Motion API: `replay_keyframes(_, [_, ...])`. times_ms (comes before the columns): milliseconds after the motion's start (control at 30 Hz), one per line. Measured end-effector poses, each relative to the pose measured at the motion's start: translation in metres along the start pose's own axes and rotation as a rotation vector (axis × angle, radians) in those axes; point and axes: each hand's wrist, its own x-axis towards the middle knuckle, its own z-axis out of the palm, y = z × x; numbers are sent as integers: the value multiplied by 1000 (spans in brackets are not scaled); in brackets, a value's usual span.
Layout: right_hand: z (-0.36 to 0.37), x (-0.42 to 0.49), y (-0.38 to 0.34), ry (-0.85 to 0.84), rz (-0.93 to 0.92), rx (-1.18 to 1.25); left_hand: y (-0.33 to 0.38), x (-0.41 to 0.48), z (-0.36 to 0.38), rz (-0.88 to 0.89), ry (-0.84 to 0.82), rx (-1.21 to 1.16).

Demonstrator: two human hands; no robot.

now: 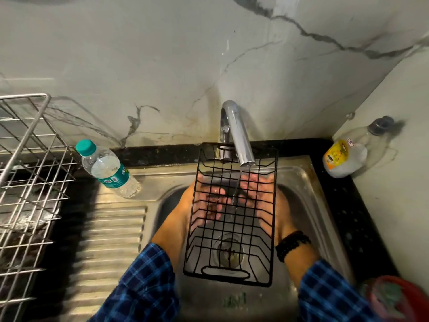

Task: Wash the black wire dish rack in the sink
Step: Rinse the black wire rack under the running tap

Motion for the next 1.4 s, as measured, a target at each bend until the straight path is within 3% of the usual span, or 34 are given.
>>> replay_keyframes(67, [-8, -11, -1, -158, 172, -9, -29, 24, -33, 60, 75, 66])
replay_keyframes(133, [-17, -24, 1, -213, 310, -52, -67, 44, -68, -17, 71, 18])
replay_keyframes(200, [-26, -35, 17, -196, 411, -39, -84, 32, -56, -73, 121, -24])
replay_keyframes(300, [-36, -45, 43, -14, 415, 40, -69, -4, -7, -17, 67, 94])
replay_keyframes(433, [-45, -57, 57, 96, 375, 320, -53, -47, -2, 93, -3, 249])
replay_keyframes(500, [-48, -63, 59, 130, 347, 499, -63, -68, -18, 58, -56, 188])
replay_keyframes(600, [-48, -75, 59, 208, 282, 703, -86, -100, -28, 164, -77, -28])
replay_keyframes(800, [-32, -107, 58, 343, 218, 798, -131, -141, 48, 228, 298, 109])
replay_keyframes(867, [-26, -120, 61, 321, 229, 798, -135, -136, 56, 179, 421, 0])
replay_keyframes(1000, [-32, -141, 48, 165, 293, 786, -140, -137, 46, 123, 412, -185])
replay_keyframes(1100, [-59, -164, 26, 10, 291, 488, -139, -147, 42, 190, 424, -147])
replay_keyframes(1133, [-70, -175, 19, 29, 239, 327, -135, -153, 40, 200, 420, -152])
replay_keyframes(1233, [-124, -204, -6, 242, -122, -254, -121, -162, 28, 224, 385, -167])
replay_keyframes(1300, [-162, -213, -29, 438, -342, -822, -115, -170, 25, 213, 348, -150])
replay_keyframes(1400, [-206, -197, -42, 489, -221, -1417, -113, -175, 25, 193, 306, -112])
